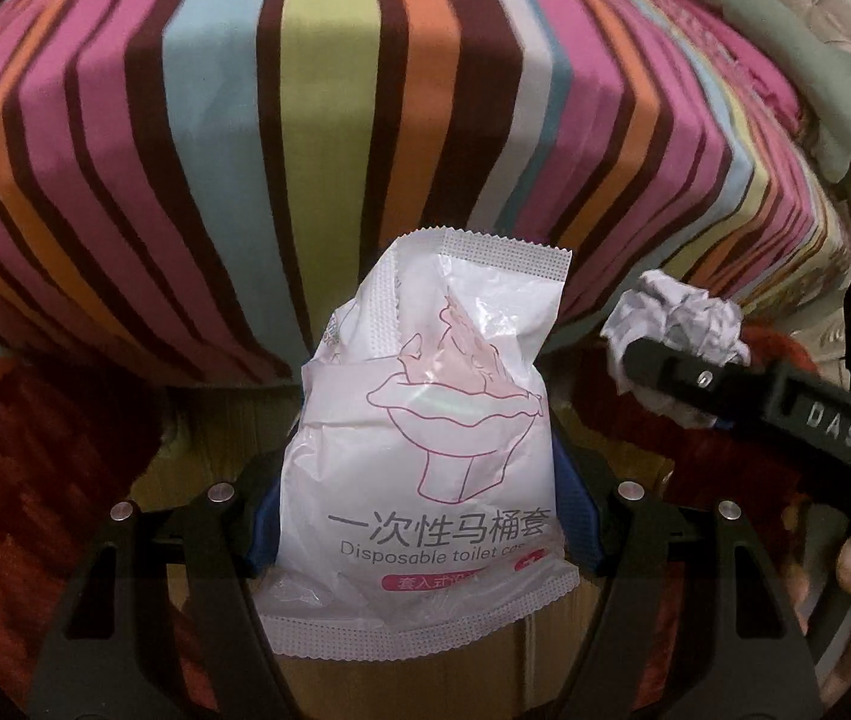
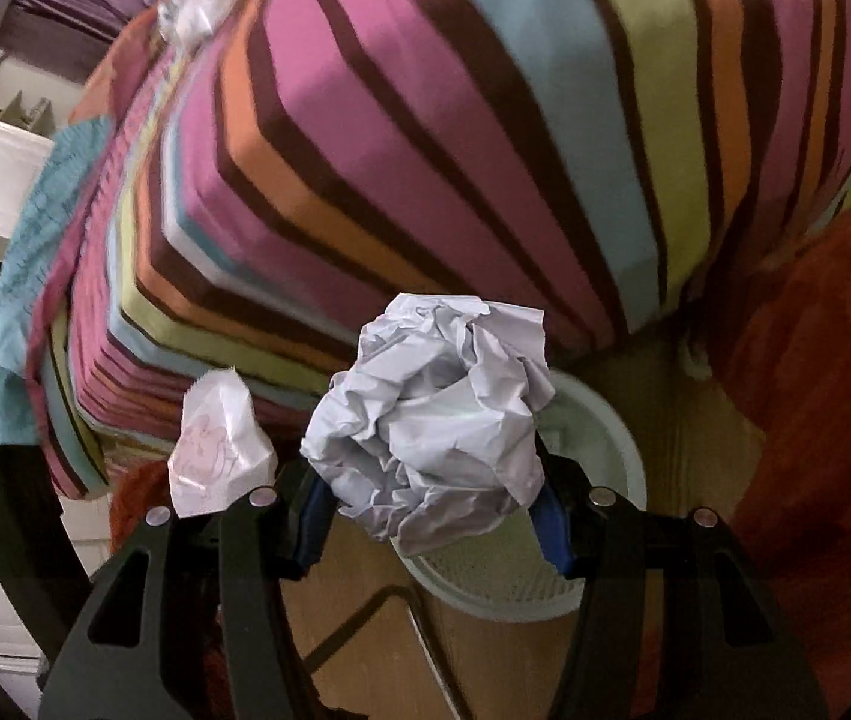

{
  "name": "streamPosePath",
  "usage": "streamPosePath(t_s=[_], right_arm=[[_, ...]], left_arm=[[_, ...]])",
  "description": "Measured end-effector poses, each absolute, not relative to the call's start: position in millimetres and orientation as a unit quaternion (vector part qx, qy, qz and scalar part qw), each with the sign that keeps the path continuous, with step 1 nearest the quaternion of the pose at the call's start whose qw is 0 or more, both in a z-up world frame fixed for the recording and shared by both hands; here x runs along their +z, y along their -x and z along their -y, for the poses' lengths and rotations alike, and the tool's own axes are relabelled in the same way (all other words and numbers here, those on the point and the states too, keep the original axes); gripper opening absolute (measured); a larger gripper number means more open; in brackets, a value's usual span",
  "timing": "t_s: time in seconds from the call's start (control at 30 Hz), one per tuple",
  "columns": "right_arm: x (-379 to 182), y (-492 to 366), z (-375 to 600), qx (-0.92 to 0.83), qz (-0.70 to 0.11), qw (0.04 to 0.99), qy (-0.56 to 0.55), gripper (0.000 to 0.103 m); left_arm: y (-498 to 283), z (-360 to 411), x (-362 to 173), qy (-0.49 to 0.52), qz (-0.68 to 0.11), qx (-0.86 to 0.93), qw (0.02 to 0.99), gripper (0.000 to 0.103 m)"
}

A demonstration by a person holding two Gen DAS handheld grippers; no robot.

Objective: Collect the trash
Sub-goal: 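Carry the packet and crumpled paper ball over the wastebasket with both tools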

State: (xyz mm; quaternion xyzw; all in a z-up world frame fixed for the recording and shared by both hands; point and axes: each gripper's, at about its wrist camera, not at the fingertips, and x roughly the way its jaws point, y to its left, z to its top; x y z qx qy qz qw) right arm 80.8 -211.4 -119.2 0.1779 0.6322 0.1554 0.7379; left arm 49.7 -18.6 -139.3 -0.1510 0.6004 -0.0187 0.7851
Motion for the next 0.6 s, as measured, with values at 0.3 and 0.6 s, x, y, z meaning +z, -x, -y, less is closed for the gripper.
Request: streamPosePath(t_s=[0.3, 0.6], right_arm=[[-150.3, -80.8, 214.8, 0.143, -0.685, 0.687, -0.196, 0.053], [-176.1, -80.8, 207.9, 0.129, -0.724, 0.648, -0.197, 0.053]], left_arm=[[-51.9, 15.9, -172.3, 0.192, -0.639, -0.012, 0.745, 0.07], [-57.0, 23.5, -201.6, 0.205, -0.678, -0.015, 0.706, 0.07]])
